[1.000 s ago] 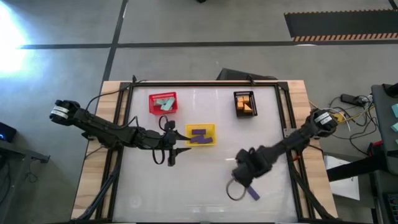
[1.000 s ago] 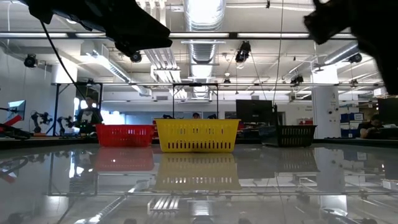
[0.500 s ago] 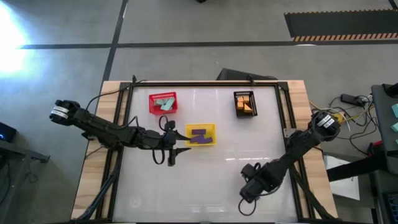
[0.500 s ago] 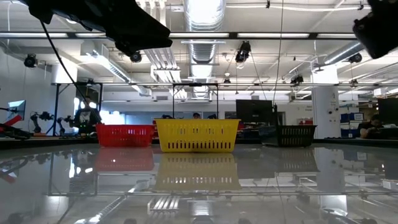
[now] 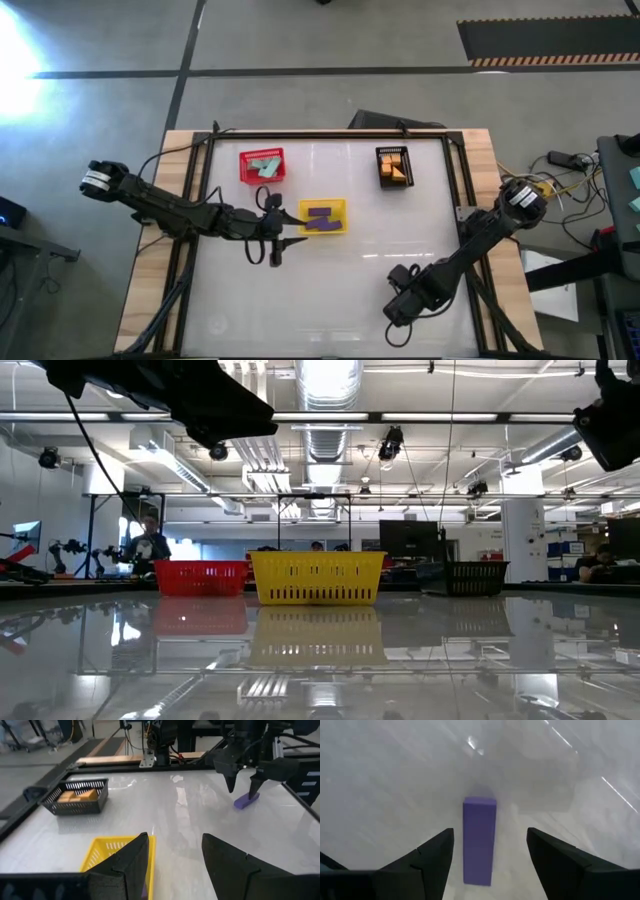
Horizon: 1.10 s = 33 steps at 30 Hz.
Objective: Sort & place blocks by color
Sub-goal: Put the violet block into the yellow bin
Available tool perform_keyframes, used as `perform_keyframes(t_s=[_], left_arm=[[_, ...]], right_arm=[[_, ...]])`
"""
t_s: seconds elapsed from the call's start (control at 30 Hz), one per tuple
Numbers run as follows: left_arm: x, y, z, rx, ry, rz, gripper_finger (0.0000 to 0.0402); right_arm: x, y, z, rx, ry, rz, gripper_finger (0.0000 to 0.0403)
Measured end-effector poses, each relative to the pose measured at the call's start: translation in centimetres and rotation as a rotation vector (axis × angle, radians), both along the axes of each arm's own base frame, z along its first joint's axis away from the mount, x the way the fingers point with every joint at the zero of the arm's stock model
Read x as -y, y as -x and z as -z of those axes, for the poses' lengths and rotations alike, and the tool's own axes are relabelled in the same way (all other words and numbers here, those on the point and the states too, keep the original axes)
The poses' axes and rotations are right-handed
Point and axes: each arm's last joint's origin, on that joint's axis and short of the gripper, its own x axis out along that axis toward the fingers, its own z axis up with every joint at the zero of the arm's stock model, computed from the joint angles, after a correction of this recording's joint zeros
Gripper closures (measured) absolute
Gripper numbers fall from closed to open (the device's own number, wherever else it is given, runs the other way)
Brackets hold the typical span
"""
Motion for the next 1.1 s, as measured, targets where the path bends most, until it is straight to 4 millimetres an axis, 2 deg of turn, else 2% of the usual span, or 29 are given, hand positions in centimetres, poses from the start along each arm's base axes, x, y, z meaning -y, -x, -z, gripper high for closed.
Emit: perform_keyframes(t_s=[0.13,0.53,0.67,0.93,1.1], left_arm=[[0.0,-0.1,-0.4,0.02,-0.019,0.004,0.0233],[-0.1,-0.1,-0.5,0.034,-0.05,0.008,0.0233],[-0.1,-0.2,-0.5,0.036,-0.05,0.008,0.0233],[-0.1,-0.2,-0.5,0.035,-0.05,0.008,0.0233],[-0.1,-0.2,-0.6,0.046,-0.047,0.007,0.0233]], right_arm=[[0.1,-0.1,0.2,0.009,0.023,0.007,0.0163],[-0.8,-1.0,2.5,-0.009,0.029,-0.046,0.017],[-0.7,-1.0,2.6,-0.015,0.039,-0.051,0.0206],[-0.6,-0.8,2.5,-0.018,0.049,-0.078,0.0314],[-0.8,-1.1,1.3,0.05,0.027,-0.111,0.0315]])
